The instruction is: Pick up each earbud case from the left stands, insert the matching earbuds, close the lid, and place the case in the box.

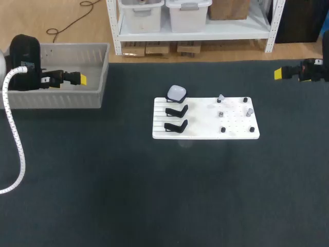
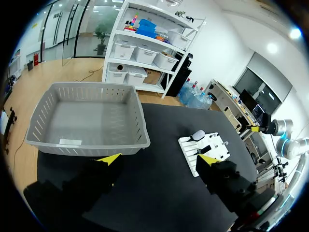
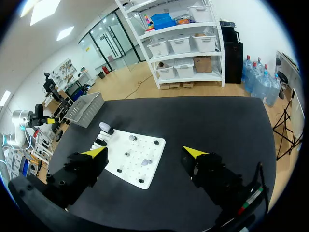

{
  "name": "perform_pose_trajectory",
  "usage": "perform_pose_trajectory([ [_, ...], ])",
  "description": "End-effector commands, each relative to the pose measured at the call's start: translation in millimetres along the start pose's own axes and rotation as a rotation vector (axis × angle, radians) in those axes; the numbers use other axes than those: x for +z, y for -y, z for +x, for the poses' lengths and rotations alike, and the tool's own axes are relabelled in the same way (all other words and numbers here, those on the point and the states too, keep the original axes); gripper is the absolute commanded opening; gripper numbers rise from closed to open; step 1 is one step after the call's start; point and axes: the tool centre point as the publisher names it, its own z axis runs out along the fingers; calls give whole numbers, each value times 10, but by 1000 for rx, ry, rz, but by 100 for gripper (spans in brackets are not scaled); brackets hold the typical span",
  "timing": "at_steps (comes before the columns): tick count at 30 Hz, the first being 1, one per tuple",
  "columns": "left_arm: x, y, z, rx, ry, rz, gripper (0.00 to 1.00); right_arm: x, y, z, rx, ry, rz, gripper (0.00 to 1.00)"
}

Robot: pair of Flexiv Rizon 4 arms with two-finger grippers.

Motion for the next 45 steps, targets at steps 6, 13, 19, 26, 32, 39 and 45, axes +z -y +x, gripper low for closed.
perform_pose_trajectory([
  [6, -2, 13, -8, -1, -5, -7, 100, -4, -5, -1, 0, 0, 3, 100],
  [13, -2, 13, -8, -1, -5, -7, 100, -4, -5, -1, 0, 0, 3, 100],
  [19, 25, 138, -64, 97, 44, 93, 100, -4, -5, -1, 0, 0, 3, 100],
  [26, 120, 295, -209, 286, 79, 212, 100, -4, -5, -1, 0, 0, 3, 100],
  [32, 252, 430, -311, 488, 60, 337, 100, -4, -5, -1, 0, 0, 3, 100],
  [39, 415, 579, -376, 736, 26, 404, 100, -4, -5, -1, 0, 0, 3, 100],
  [45, 607, 648, -315, 873, 3, 508, 100, -4, -5, -1, 0, 0, 3, 100],
])
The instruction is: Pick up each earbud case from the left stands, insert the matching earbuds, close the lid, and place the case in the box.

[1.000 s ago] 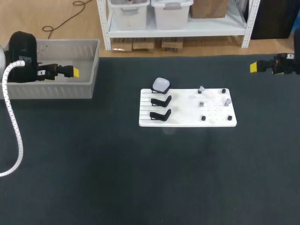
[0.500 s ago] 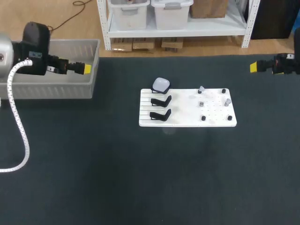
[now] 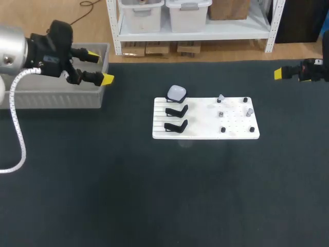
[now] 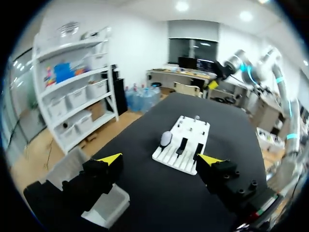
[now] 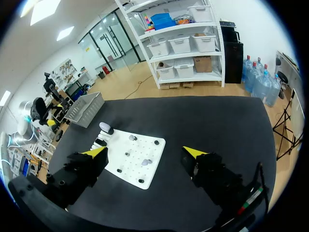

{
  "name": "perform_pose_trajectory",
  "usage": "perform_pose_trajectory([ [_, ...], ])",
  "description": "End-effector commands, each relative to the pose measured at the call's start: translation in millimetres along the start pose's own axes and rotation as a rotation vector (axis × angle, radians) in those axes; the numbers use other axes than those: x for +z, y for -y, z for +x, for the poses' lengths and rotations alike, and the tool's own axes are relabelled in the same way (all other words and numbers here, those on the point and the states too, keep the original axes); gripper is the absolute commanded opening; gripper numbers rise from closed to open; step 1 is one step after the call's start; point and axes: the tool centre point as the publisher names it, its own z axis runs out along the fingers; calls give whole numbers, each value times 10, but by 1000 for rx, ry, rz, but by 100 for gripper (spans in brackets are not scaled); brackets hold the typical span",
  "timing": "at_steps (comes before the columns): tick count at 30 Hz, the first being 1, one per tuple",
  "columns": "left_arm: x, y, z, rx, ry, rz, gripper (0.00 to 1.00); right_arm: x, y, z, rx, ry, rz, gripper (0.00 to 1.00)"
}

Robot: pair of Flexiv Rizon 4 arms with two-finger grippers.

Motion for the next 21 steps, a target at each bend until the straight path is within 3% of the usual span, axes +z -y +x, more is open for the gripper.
perform_pose_trajectory([
  [1, 203, -70, 36, 118, -2, 177, 100, -4, -5, 0, 0, 0, 3, 100],
  [10, 535, -32, 120, 226, -47, 314, 100, -4, -5, 0, 0, 0, 3, 100],
  [21, 576, -42, 129, 221, -62, 329, 100, -4, -5, 0, 0, 0, 3, 100],
])
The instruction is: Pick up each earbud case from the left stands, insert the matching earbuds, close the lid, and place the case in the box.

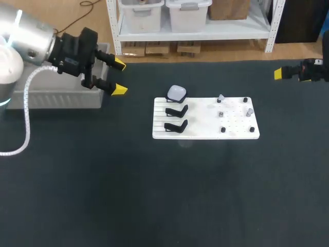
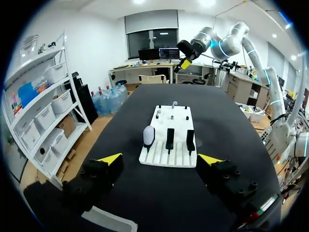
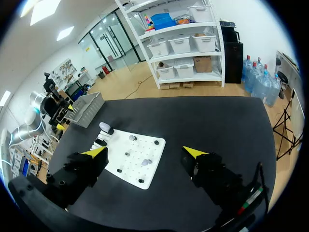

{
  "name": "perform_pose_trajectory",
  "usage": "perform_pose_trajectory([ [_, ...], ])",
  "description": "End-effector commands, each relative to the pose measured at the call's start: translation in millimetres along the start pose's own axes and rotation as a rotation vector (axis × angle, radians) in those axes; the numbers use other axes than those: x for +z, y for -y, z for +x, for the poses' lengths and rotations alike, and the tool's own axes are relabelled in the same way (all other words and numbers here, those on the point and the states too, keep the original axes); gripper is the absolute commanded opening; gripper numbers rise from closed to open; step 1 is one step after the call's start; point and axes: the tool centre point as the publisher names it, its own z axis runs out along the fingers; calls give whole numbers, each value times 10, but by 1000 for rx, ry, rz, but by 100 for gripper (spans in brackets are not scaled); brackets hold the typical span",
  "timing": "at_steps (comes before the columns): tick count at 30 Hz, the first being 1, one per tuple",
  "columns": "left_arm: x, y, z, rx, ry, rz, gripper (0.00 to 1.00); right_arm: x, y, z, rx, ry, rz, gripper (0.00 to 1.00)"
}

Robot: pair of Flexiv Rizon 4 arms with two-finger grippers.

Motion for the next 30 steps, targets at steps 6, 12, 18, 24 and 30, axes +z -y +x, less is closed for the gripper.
perform_pose_trajectory([
  [6, 1, -47, 1, 1, -2, 66, 100, -4, -5, 0, 0, 0, 3, 100],
  [12, 47, -69, 19, 3, -1, 66, 100, -4, -5, 0, 0, 0, 3, 100],
  [18, 249, -216, 7, 46, 4, 80, 100, -4, -5, 0, 0, 0, 3, 100],
  [24, 434, -323, 21, 56, -7, 126, 100, -4, -5, 0, 0, 0, 3, 100],
  [30, 640, -443, 57, 30, -9, 172, 100, -4, -5, 0, 0, 0, 3, 100],
])
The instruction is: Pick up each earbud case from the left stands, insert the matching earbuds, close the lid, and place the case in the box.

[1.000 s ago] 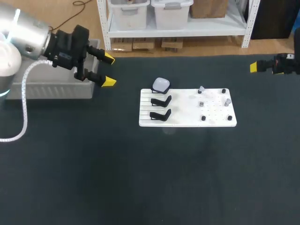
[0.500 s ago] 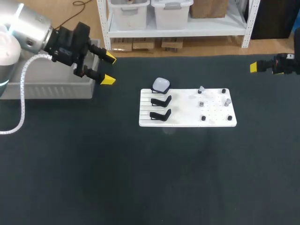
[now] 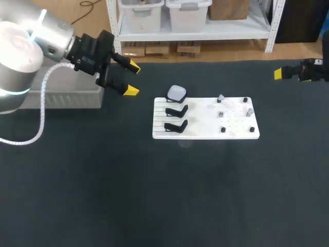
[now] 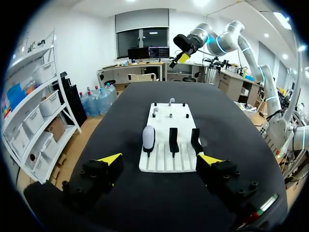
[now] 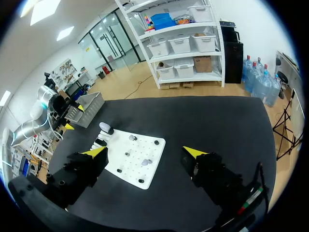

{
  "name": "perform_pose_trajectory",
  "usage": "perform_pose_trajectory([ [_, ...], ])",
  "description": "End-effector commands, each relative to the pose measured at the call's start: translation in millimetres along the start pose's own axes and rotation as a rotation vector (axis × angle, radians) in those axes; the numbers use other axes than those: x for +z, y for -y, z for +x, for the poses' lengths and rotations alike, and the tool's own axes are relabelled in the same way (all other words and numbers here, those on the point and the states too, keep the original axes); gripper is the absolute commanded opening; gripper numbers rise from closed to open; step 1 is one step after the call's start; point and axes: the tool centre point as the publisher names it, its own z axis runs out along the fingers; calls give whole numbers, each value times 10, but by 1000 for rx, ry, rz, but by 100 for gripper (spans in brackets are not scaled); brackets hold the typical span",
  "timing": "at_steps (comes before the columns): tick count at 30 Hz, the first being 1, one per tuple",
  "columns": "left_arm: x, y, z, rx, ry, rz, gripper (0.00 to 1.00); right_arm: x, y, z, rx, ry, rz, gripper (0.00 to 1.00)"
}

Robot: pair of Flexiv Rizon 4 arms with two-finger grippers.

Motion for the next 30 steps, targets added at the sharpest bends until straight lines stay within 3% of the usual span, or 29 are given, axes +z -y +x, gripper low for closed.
perform_pose_trajectory([
  [1, 174, -257, 13, -2, -5, 80, 100, -4, -5, 0, 0, 0, 3, 100],
  [8, 334, -282, -12, 22, 5, 97, 100, -4, -5, 0, 0, 0, 3, 100],
  [19, 574, -163, 68, -30, 53, 125, 100, -4, -5, 0, 0, 0, 3, 100],
  [30, 729, -68, 89, -52, 91, 84, 100, -4, -5, 0, 0, 0, 3, 100],
])
